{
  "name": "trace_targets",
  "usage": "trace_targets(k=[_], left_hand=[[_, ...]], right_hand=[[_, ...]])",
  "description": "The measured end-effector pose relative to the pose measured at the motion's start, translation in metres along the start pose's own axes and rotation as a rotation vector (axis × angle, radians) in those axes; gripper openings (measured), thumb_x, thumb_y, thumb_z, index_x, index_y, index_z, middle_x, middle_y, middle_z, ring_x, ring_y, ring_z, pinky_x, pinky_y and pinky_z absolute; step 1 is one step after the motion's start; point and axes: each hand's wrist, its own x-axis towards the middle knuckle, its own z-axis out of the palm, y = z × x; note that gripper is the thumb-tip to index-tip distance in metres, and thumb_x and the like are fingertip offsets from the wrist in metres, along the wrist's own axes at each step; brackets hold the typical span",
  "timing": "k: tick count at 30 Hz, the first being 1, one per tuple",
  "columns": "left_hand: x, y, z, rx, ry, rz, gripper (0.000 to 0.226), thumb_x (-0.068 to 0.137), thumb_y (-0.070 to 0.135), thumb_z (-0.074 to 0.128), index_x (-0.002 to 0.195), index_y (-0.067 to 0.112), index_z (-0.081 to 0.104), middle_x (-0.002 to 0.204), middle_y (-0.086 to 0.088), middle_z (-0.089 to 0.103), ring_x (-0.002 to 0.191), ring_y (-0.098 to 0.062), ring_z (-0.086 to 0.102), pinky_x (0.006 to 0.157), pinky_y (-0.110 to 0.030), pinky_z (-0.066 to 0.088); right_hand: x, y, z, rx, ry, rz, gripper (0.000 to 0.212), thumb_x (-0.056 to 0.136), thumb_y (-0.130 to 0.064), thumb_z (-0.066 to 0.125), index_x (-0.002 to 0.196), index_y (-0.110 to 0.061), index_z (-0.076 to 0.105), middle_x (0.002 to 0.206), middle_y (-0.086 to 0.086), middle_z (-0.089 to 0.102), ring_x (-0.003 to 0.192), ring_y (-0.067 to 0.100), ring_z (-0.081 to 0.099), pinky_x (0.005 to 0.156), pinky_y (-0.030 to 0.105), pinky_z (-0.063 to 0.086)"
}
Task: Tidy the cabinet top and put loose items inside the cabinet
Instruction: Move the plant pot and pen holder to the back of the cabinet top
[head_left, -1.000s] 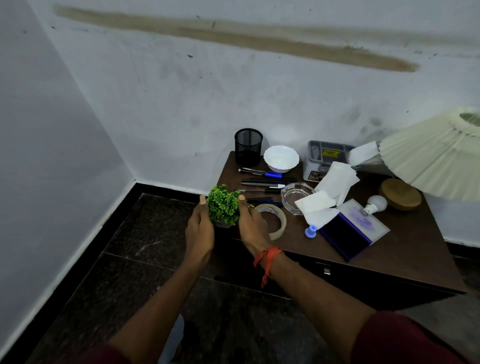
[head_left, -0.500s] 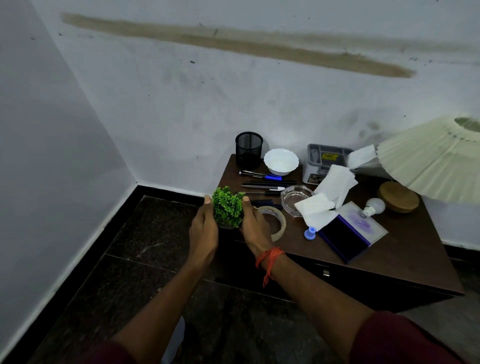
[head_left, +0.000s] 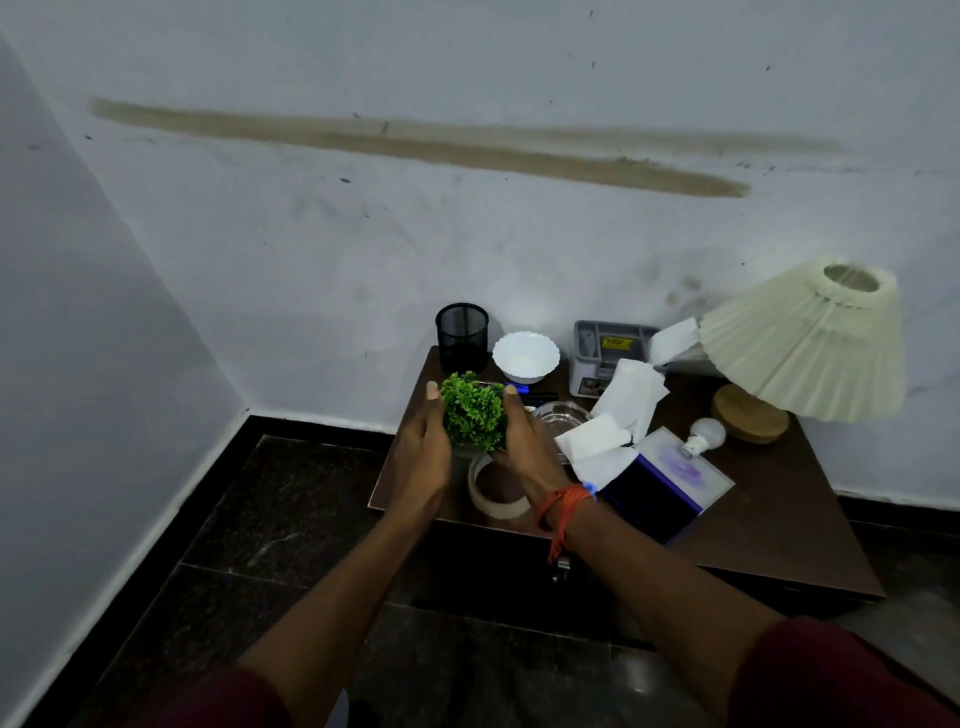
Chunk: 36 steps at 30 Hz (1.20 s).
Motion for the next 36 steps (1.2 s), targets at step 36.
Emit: trace_targets(k=[36], left_hand=[[0.161,0.010,0.127,-0.131,-0.117,-0.089,0.108,0.050,0.094,0.030,0.120,0.019,0.063,0.121,-0.007,0.066,0.113,-0.026,0.061,0.104,-0.047,0.044]], right_hand=[[0.142,-0.072,-0.048,0.017,0.099,-0.042,0.069,0.097,-0.054,0.031,0.124,0.007,0.050,0.128,0.025,0.055,0.115,0.039,0.054,0.100,0.052,0.045]])
